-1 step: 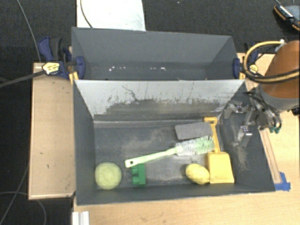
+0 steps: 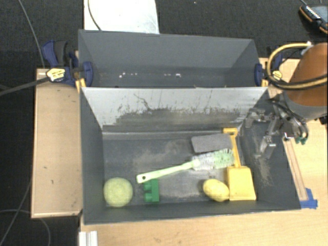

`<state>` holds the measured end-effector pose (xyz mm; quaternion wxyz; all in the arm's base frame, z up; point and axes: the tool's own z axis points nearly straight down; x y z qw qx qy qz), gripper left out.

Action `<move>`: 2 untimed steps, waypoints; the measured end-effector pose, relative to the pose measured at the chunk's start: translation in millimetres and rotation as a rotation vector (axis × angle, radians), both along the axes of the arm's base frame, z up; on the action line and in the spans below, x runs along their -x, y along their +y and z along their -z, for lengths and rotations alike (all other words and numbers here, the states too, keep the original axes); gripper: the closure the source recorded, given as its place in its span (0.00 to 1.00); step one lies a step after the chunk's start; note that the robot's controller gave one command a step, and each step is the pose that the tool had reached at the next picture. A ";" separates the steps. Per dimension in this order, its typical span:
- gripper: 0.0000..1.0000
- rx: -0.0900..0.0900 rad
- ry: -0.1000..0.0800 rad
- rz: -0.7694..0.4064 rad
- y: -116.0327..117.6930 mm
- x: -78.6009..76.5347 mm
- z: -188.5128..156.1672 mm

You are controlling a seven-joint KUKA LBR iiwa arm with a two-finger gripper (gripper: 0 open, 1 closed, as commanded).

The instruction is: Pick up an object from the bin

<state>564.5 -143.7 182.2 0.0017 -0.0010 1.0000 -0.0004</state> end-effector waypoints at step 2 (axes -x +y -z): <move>0.00 0.002 -0.010 -0.242 79.0 10.7 46.8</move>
Offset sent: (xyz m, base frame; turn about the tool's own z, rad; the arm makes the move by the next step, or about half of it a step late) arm -0.0125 0.0781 -0.0502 -0.2418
